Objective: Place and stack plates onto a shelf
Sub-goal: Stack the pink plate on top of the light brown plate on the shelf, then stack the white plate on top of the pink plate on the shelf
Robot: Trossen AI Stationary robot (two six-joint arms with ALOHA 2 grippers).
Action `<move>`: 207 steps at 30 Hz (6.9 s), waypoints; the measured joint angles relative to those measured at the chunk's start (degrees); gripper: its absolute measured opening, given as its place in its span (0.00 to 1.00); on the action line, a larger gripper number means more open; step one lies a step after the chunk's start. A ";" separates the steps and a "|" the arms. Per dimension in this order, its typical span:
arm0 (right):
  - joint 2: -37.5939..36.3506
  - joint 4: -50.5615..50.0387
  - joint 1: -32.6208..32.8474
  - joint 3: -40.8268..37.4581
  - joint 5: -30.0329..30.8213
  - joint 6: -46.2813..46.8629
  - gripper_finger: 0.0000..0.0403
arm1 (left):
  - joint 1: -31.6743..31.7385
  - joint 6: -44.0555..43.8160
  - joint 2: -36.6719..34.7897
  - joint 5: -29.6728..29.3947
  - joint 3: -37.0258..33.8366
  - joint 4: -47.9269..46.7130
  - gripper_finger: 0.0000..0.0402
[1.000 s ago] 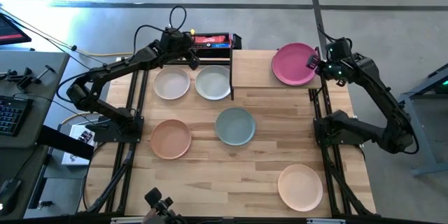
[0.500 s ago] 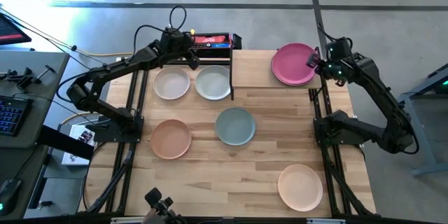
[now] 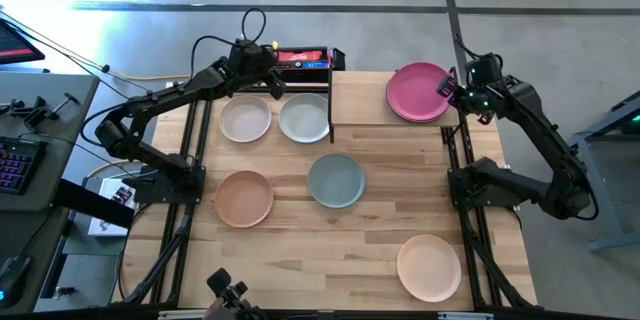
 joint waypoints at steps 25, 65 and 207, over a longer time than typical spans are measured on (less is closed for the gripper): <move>0.00 0.48 0.02 0.00 -0.79 2.33 0.00 | -0.02 -0.43 0.00 -0.02 0.00 0.00 0.29; 2.86 0.90 0.04 0.00 -3.33 6.44 0.00 | 0.00 -0.42 0.00 -0.04 0.00 -0.01 0.29; 12.35 39.47 43.65 0.00 -15.28 -1.06 0.29 | 1.51 -31.99 24.06 9.81 0.02 -5.72 0.29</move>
